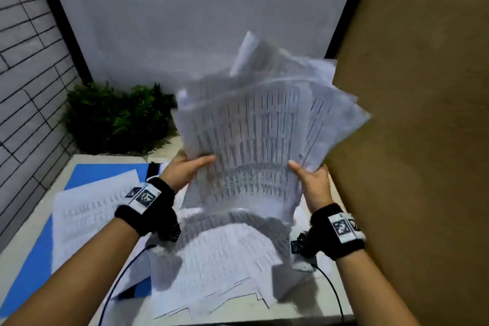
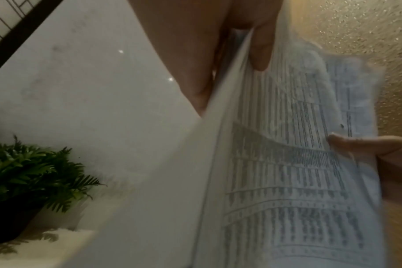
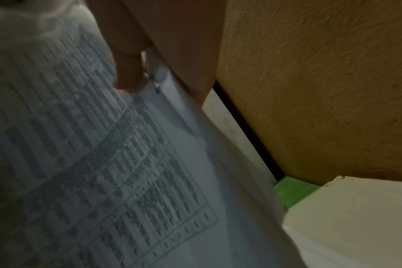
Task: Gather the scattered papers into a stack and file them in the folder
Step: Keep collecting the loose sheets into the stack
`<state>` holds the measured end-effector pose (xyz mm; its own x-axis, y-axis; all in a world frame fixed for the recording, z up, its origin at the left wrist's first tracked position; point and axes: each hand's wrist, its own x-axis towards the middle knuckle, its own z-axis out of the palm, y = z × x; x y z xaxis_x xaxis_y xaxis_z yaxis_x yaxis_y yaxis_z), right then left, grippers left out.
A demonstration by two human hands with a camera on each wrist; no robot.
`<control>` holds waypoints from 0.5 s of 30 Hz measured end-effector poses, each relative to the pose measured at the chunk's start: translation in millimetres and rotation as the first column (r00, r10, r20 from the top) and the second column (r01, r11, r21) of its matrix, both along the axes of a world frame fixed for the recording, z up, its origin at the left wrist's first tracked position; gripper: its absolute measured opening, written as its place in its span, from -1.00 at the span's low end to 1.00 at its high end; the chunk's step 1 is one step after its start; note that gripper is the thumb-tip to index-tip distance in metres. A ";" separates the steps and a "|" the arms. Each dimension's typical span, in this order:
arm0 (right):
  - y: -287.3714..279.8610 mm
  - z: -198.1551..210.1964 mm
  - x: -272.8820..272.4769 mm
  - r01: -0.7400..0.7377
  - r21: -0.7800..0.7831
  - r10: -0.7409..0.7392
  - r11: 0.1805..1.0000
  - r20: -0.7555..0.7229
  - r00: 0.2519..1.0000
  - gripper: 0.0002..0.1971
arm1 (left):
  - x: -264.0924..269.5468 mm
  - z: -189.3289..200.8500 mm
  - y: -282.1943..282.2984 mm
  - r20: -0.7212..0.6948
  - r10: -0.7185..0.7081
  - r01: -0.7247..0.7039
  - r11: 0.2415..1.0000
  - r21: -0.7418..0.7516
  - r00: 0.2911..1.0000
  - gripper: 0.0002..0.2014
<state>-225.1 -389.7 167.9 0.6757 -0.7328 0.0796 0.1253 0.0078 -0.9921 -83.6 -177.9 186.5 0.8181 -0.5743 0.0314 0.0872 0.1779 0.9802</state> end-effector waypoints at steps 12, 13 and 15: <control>-16.7 7.0 5.1 -0.165 -0.007 0.165 0.986 0.095 0.982 -0.72 | -6.7 -23.4 -14.1 0.056 -0.021 0.016 0.996 0.088 0.998 -0.67; -20.9 10.8 5.4 -0.179 -0.005 0.178 0.984 0.108 0.978 -0.69 | -5.0 -22.1 -14.9 0.071 -0.007 0.001 0.996 0.084 0.997 -0.68; -28.9 17.4 6.2 -0.200 -0.010 0.200 0.980 0.091 0.975 -0.49 | -3.6 -20.9 -15.5 0.077 -0.026 0.022 0.998 0.060 0.997 -0.62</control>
